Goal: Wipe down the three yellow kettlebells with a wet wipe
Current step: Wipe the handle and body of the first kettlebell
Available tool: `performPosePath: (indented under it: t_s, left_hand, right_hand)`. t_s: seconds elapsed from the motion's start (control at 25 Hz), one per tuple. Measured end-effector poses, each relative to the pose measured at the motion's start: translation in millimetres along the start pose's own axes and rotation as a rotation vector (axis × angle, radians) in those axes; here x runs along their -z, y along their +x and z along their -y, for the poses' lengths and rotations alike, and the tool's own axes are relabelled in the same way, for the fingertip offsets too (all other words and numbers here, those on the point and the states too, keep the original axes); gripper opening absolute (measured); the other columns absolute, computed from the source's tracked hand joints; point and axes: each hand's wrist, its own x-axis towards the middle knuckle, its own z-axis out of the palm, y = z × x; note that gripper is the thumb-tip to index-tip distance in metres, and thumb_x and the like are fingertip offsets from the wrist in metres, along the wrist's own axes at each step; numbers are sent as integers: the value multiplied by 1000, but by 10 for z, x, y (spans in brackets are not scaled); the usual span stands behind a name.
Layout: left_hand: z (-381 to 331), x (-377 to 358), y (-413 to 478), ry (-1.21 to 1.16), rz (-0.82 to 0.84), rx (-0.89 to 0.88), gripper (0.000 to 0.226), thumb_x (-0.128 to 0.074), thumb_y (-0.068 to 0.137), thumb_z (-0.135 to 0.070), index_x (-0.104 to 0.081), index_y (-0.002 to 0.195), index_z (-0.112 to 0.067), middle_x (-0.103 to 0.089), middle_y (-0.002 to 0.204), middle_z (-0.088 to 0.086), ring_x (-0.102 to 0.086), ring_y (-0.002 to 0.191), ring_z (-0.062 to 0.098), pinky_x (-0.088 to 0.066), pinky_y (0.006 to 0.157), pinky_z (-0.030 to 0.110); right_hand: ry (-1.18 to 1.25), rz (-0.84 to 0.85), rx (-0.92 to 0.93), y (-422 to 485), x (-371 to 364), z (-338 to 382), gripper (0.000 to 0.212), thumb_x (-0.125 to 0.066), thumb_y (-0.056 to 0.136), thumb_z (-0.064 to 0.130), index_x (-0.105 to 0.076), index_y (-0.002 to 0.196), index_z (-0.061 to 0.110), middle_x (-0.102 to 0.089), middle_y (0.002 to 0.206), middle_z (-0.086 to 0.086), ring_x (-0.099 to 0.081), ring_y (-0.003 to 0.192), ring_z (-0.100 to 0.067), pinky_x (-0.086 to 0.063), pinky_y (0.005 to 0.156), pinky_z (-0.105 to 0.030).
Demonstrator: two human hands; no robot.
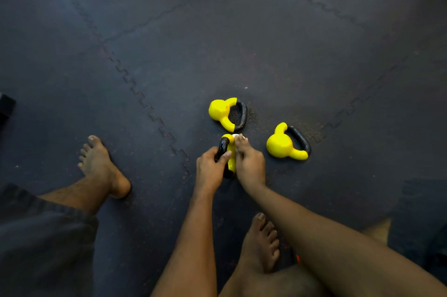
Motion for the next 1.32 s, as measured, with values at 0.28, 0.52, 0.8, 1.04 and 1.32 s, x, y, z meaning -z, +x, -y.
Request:
performPosePath:
  t_s: [0.28,0.52,0.8,1.04,1.32]
  left_hand:
    - [-82,22,64,55,12,20,26,-61,93,-36,-54,77,-17,-63,74,4,-59,75,23,-37,59,27]
    - [-287,-153,-55,48,-16,-65,21,-51,99,-25,-47,89,-7,-62,96,22,-57,93,38,-33,68,39]
    - [-200,116,-73,-90,-149,-39,34,-51,94,-40,-52,78,-9,-60,75,21,-55,70,36,-43,63,51]
    - [-139,288,-42,-297,-87,53,33,-50,83,-43,-50,55,-25,-39,51,-1,-35,49,22,-30,51,41]
    - [-178,324,5,-396,-25,45,32,-51,80,-39,-44,57,-19,-34,45,-1,-29,39,15,-22,39,20]
  right_hand:
    - [-281,151,259,-212,46,-257,56,-45,96,-2,-40,147,19,-30,157,2,-22,147,-15,-26,115,-25]
    - [-103,17,20,-310,197,-241,33,-52,94,9,-69,120,19,-69,121,-6,-64,111,-19,-47,90,-24]
    - [265,-96,-310,-215,133,-75,25,-54,93,13,-73,108,19,-74,106,-2,-66,97,-16,-48,82,-23]
    - [805,78,-695,-251,-170,-97,25,-45,100,11,-67,90,13,-67,105,-26,-64,87,-24,-59,77,-41]
    - [347,-69,-234,-86,-92,97,26,-46,97,16,-71,99,24,-71,93,4,-61,84,-12,-49,74,-26]
